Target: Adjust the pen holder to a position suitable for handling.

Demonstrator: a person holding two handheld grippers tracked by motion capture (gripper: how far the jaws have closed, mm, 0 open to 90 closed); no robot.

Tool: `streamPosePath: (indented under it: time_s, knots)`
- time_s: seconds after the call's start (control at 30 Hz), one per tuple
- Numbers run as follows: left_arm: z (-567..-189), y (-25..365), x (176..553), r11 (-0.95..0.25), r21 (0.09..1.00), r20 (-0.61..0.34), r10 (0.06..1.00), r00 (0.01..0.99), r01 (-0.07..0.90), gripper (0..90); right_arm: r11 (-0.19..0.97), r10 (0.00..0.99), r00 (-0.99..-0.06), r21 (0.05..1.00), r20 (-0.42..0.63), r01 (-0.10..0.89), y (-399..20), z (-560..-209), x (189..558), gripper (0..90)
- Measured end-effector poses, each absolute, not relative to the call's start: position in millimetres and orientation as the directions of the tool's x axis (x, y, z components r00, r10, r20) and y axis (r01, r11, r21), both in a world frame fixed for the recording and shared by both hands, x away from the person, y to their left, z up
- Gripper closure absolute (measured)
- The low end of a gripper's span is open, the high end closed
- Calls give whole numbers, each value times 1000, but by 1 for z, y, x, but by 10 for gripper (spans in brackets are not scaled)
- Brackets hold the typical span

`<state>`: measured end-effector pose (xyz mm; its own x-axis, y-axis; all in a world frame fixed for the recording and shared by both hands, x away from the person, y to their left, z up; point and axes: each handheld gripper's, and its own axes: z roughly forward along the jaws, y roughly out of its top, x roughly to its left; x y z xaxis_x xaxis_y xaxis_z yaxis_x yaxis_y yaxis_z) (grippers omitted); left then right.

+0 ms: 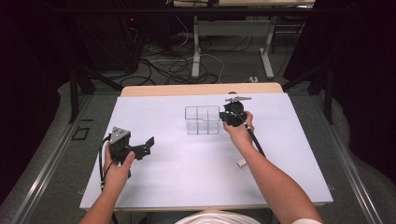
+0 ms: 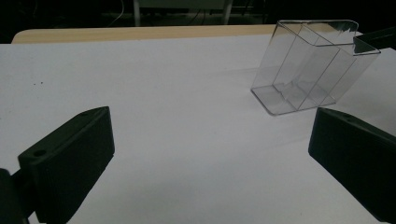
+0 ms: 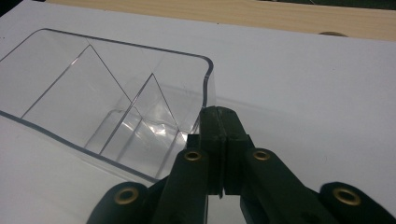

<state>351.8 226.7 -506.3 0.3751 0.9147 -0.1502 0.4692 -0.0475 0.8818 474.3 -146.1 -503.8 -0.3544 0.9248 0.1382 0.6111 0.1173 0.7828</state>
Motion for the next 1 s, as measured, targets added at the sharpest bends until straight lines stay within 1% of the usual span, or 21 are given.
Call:
streamPosePath:
  time_s: [0.13, 0.33, 0.43, 0.7, 0.83, 1.0]
  knots:
    - [-506, 227, 352, -47, 882, -151, 915, 375, 469, 4, 117, 925, -352, 778, 141, 617, -148, -503, 474, 857]
    - [-507, 229, 352, -57, 877, -145, 915, 377, 477, 3, 107, 917, -370, 797, 152, 594, -154, -500, 467, 785]
    - [-507, 228, 352, -53, 878, -148, 916, 374, 476, 4, 107, 912, -380, 807, 152, 581, -156, -498, 464, 766]
    - [-507, 227, 352, -46, 878, -155, 915, 372, 476, 4, 86, 878, -437, 834, 195, 545, -165, -485, 442, 632]
    - [-507, 228, 351, -54, 876, -148, 915, 375, 480, 4, 97, 867, -464, 851, 182, 515, -171, -480, 432, 577]
    - [-507, 227, 351, -52, 874, -151, 916, 373, 483, 3, 91, 845, -497, 864, 195, 495, -181, -476, 419, 503]
